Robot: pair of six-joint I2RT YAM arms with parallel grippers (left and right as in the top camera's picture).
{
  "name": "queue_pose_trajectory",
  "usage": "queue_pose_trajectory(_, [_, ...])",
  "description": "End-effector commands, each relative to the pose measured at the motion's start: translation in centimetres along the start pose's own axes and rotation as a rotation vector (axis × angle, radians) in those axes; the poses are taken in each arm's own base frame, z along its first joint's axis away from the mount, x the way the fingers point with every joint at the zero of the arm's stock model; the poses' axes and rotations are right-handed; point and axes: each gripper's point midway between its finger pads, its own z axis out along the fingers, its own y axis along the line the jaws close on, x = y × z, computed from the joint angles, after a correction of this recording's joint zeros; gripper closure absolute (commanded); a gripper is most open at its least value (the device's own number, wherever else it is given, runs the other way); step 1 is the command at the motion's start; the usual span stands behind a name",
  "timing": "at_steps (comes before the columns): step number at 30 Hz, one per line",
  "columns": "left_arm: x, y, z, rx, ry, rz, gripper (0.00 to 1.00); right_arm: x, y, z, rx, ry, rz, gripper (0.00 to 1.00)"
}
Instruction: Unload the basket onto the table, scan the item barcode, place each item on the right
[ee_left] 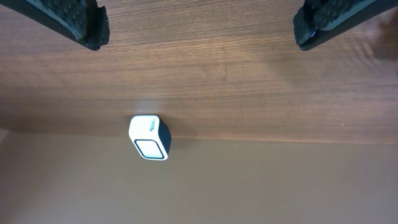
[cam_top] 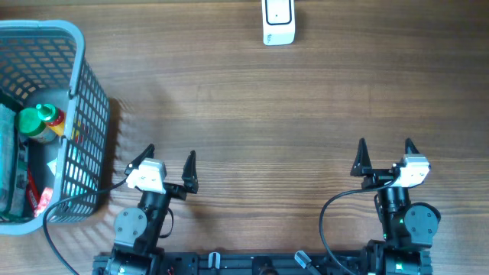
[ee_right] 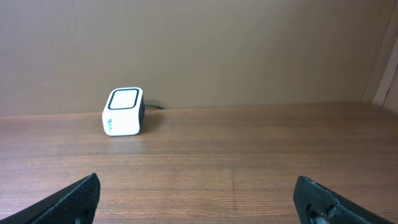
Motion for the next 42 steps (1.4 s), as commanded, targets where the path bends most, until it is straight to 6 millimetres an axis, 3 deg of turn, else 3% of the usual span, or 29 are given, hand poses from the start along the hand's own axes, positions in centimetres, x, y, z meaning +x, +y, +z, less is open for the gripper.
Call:
queue_pose_trajectory(1, [0.0, -0.4, -0.1, 0.021, -0.002, -0.006, 0.00, -0.2, 0.0, -0.1, -0.003, -0.010, 0.010, 0.00])
queue_pose_trajectory(19, [0.0, -0.4, -0.1, 0.021, -0.002, -0.006, 0.00, -0.2, 0.0, -0.1, -0.003, -0.010, 0.010, 0.00])
queue_pose_trajectory(23, [-0.8, 1.8, -0.2, -0.107, -0.036, 0.104, 0.00, -0.2, 0.0, -0.1, -0.003, -0.010, 0.010, 0.00])
queue_pose_trajectory(29, [-0.7, 1.8, -0.2, -0.111, -0.030, 0.101, 0.00, -0.2, 0.0, 0.0, -0.003, -0.009, 0.010, 0.00])
queue_pose_trajectory(30, [-0.6, 1.5, -0.1, -0.091, -0.028, 0.087, 0.00, -0.2, 0.0, 0.0, -0.003, -0.009, 0.010, 0.01])
queue_pose_trajectory(33, [-0.5, -2.2, -0.2, 0.125, -0.020, 0.003, 0.00, -0.2, 0.0, 0.0, -0.003, -0.010, 0.010, 0.00])
queue_pose_trajectory(36, [-0.9, -2.5, -0.2, 0.140, -0.034, -0.007, 0.00, -0.2, 0.0, -0.1, -0.003, -0.010, 0.010, 0.00])
queue_pose_trajectory(42, [-3.6, -3.3, -0.6, 0.189, -0.132, -0.106, 0.00, -0.2, 0.0, 0.0, -0.003, -0.009, 0.010, 0.00])
